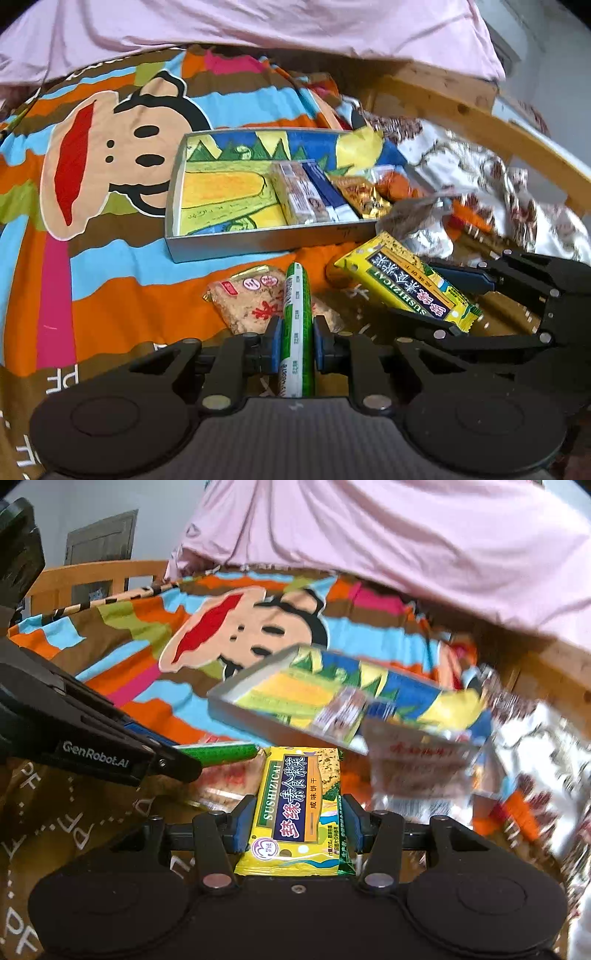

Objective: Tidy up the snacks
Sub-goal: 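Lift the green stick with left tool while right tool lifts the yellow biscuit pack, then lower the green stick into the tin tray with left tool while right tool drops the biscuit pack there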

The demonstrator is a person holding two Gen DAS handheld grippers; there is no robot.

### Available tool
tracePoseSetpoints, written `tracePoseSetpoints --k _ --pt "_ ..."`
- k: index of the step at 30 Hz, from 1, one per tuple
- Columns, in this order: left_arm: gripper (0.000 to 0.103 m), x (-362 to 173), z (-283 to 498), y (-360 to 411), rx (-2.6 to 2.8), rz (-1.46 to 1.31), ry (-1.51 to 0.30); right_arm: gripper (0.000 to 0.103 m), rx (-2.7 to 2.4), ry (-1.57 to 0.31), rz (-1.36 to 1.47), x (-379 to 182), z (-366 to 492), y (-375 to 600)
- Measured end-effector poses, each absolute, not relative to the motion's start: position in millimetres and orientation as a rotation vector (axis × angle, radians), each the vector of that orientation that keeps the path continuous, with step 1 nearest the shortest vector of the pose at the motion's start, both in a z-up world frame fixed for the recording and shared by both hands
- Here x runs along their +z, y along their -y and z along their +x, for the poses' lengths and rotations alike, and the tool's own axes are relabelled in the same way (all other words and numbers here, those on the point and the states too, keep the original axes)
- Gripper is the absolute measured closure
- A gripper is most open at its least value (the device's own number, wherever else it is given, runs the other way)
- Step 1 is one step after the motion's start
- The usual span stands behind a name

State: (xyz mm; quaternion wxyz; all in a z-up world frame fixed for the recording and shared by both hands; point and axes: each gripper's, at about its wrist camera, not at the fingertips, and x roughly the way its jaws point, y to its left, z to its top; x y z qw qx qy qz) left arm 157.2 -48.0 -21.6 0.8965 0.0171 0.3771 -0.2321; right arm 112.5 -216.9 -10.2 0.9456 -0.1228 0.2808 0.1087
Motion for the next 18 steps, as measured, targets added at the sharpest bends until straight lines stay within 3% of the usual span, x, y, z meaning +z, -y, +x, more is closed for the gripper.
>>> tracePoseSetpoints --k 10,18 --pt "0.084 -4 159 43 -0.444 -0.012 -0.613 0.052 0.173 -0.412 -0.34 -6 112 212" --pt "0.084 1 211 43 -0.441 -0.097 -0.548 0.052 0.181 -0.34 -0.394 3 144 199"
